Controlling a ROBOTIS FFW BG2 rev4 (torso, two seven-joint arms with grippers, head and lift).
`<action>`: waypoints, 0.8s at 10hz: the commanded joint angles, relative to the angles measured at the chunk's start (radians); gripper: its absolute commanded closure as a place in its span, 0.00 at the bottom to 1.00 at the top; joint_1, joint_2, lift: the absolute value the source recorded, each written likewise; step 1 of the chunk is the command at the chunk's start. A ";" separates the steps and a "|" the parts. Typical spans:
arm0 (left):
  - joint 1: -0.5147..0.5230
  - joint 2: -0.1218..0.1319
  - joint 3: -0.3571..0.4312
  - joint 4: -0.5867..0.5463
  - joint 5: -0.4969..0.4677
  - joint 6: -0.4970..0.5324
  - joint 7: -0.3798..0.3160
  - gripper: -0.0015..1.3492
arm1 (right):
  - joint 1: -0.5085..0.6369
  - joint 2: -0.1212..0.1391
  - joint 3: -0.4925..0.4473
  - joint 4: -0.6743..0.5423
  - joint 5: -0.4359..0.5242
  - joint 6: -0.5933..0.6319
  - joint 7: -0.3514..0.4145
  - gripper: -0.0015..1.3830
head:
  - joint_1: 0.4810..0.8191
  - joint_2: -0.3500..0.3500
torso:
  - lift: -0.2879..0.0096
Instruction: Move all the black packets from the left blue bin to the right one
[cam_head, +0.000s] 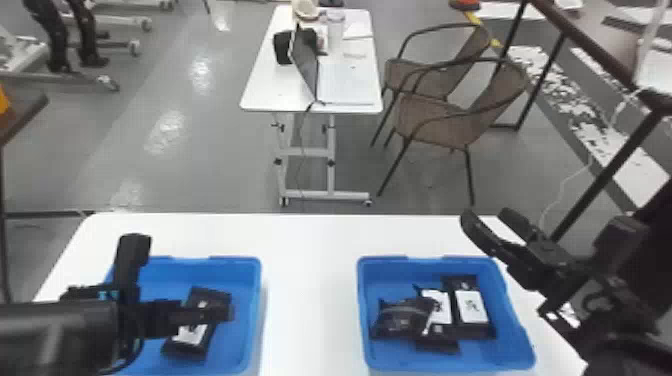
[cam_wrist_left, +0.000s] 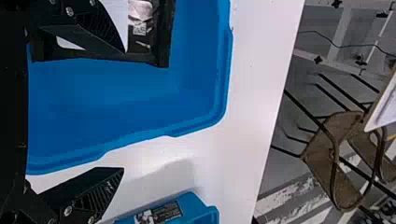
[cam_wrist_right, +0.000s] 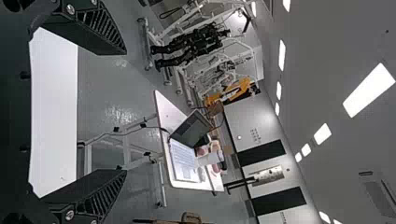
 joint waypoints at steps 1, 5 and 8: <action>0.011 -0.007 -0.027 -0.037 -0.058 0.045 0.017 0.12 | 0.002 0.001 0.004 0.008 -0.013 0.000 0.001 0.08 | 0.63 0.43 | 0.97; 0.022 0.013 -0.047 -0.102 -0.193 0.166 0.015 0.00 | 0.001 0.001 0.019 0.028 -0.035 0.000 0.003 0.08 | 0.63 0.48 | 0.97; 0.031 0.028 -0.005 -0.097 -0.287 0.183 0.004 0.00 | 0.002 0.001 0.024 0.040 -0.048 0.000 0.003 0.08 | 0.63 0.56 | 0.97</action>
